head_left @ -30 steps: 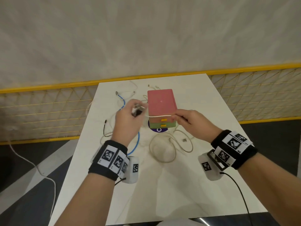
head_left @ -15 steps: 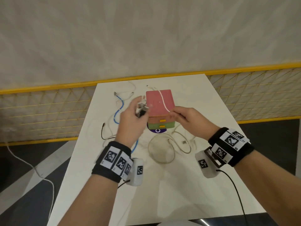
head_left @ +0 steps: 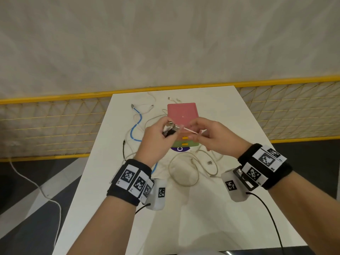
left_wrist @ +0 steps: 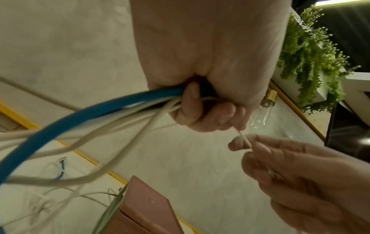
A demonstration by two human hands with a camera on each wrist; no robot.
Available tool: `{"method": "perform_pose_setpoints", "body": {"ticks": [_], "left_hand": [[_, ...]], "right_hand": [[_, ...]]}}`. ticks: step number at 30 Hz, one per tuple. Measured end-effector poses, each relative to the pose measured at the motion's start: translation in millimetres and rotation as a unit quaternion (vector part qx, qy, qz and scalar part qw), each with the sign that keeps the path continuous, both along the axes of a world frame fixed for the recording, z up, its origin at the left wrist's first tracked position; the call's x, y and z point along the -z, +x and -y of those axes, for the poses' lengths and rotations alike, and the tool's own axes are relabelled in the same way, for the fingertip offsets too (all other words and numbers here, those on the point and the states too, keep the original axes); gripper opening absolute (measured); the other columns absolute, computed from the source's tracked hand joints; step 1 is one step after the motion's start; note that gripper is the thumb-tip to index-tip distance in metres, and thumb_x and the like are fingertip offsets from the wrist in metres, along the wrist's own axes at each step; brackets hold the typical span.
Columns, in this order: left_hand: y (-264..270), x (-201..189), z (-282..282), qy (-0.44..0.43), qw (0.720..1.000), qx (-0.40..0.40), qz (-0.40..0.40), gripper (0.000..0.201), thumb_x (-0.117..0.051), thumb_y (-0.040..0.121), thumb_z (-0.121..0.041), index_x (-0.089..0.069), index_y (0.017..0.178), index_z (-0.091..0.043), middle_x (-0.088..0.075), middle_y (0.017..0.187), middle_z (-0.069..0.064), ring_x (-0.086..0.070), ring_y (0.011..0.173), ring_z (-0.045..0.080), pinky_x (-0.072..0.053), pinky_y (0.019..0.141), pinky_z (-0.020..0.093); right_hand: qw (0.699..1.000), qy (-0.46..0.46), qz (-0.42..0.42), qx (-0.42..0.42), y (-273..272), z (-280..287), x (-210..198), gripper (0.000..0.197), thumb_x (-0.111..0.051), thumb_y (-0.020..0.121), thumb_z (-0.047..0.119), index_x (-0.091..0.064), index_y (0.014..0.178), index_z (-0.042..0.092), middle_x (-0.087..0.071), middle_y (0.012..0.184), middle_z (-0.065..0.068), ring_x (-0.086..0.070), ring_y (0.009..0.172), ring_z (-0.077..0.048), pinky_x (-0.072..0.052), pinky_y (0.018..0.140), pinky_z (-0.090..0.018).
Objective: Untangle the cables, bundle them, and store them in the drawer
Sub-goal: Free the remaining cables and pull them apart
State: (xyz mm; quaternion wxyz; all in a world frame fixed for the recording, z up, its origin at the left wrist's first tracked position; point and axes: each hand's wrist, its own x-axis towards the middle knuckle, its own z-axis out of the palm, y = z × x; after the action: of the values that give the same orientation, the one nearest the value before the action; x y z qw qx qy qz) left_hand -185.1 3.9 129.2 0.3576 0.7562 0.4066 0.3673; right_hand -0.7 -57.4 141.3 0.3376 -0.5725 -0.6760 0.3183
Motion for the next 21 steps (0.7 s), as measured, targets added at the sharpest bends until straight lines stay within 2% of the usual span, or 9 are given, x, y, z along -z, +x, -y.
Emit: {"method": "perform_pose_setpoints", "body": {"ticks": [2,5,7,10,12,14,16,18,21], "left_hand": [[-10,2,-9,0.015,0.996,-0.080,0.031,0.018,-0.067,0.089,-0.035,-0.053,0.079,-0.031,-0.053,0.061,-0.010,-0.044,0.047,0.004,-0.039,0.051,0.017],[-26,4,-22,0.018,0.987,-0.154,0.035,0.017,-0.064,0.090,-0.038,-0.055,0.090,-0.024,-0.057,0.061,-0.006,-0.054,0.049,0.013,-0.044,0.054,0.028],[-29,1,-18,0.004,0.992,-0.126,0.026,0.019,-0.065,0.091,-0.030,-0.057,0.108,-0.028,-0.059,0.059,-0.005,-0.056,0.045,0.008,-0.045,0.053,0.024],[-17,-1,-1,-0.041,0.999,0.021,-0.003,0.050,-0.067,0.090,-0.018,-0.049,0.133,-0.037,-0.056,0.051,-0.011,-0.055,0.045,0.008,-0.049,0.052,0.019],[-7,4,4,-0.052,0.994,0.081,-0.043,0.035,-0.069,0.089,-0.022,-0.058,0.122,-0.031,-0.056,0.049,-0.015,-0.050,0.043,0.008,-0.046,0.050,0.022],[-7,8,1,-0.033,0.995,0.067,-0.065,0.011,-0.069,0.088,-0.027,-0.061,0.092,-0.021,-0.050,0.050,-0.011,-0.041,0.043,0.004,-0.038,0.049,0.020],[-16,10,-5,-0.013,0.997,0.030,-0.065,0.016,-0.068,0.089,-0.028,-0.056,0.080,-0.024,-0.045,0.053,-0.010,-0.037,0.043,0.006,-0.031,0.046,0.016],[-30,11,-12,0.008,0.998,-0.021,-0.054,0.020,-0.066,0.091,-0.032,-0.056,0.080,-0.018,-0.043,0.054,-0.006,-0.037,0.044,0.009,-0.030,0.045,0.016],[-51,16,-22,0.040,0.995,-0.075,-0.060,0.030,-0.063,0.092,-0.034,-0.054,0.080,-0.008,-0.047,0.057,0.004,-0.038,0.048,0.011,-0.032,0.049,0.019]], "right_hand": [[1.000,-0.002,0.024,0.005,7,2,4,0.017,-0.056,0.094,0.016,-0.059,0.111,0.011,-0.061,0.090,0.002,-0.052,0.054,0.001,-0.040,0.057,-0.006],[0.998,0.005,0.055,0.009,16,4,7,0.018,-0.049,0.097,0.020,-0.063,0.089,0.014,-0.064,0.074,-0.002,-0.047,0.053,-0.002,-0.036,0.056,-0.011],[0.997,0.012,0.072,0.000,15,2,7,0.023,-0.048,0.098,0.020,-0.062,0.081,0.026,-0.059,0.067,0.000,-0.044,0.053,-0.005,-0.035,0.055,-0.013],[0.996,0.035,0.080,-0.018,1,-5,3,0.033,-0.048,0.098,0.017,-0.054,0.075,0.039,-0.052,0.061,0.008,-0.044,0.052,-0.004,-0.034,0.054,-0.012],[0.995,0.048,0.086,-0.029,-8,-9,1,0.033,-0.049,0.098,0.013,-0.053,0.072,0.034,-0.049,0.059,0.010,-0.047,0.053,-0.003,-0.034,0.054,-0.011],[0.995,0.037,0.089,-0.035,-10,-10,-1,0.031,-0.048,0.098,0.014,-0.053,0.073,0.031,-0.050,0.060,0.010,-0.047,0.053,-0.001,-0.034,0.055,-0.012],[0.993,0.011,0.108,-0.037,-3,-10,1,0.032,-0.047,0.099,0.016,-0.052,0.070,0.030,-0.050,0.060,0.010,-0.045,0.054,-0.003,-0.035,0.056,-0.014],[0.989,-0.031,0.142,-0.041,10,-10,7,0.026,-0.046,0.099,0.017,-0.058,0.076,0.019,-0.055,0.065,0.009,-0.047,0.058,-0.006,-0.038,0.060,-0.018],[0.969,-0.038,0.235,-0.065,20,-20,19,0.018,-0.051,0.096,0.020,-0.067,0.094,0.014,-0.061,0.092,-0.006,-0.057,0.086,-0.019,-0.047,0.077,-0.031]]}}
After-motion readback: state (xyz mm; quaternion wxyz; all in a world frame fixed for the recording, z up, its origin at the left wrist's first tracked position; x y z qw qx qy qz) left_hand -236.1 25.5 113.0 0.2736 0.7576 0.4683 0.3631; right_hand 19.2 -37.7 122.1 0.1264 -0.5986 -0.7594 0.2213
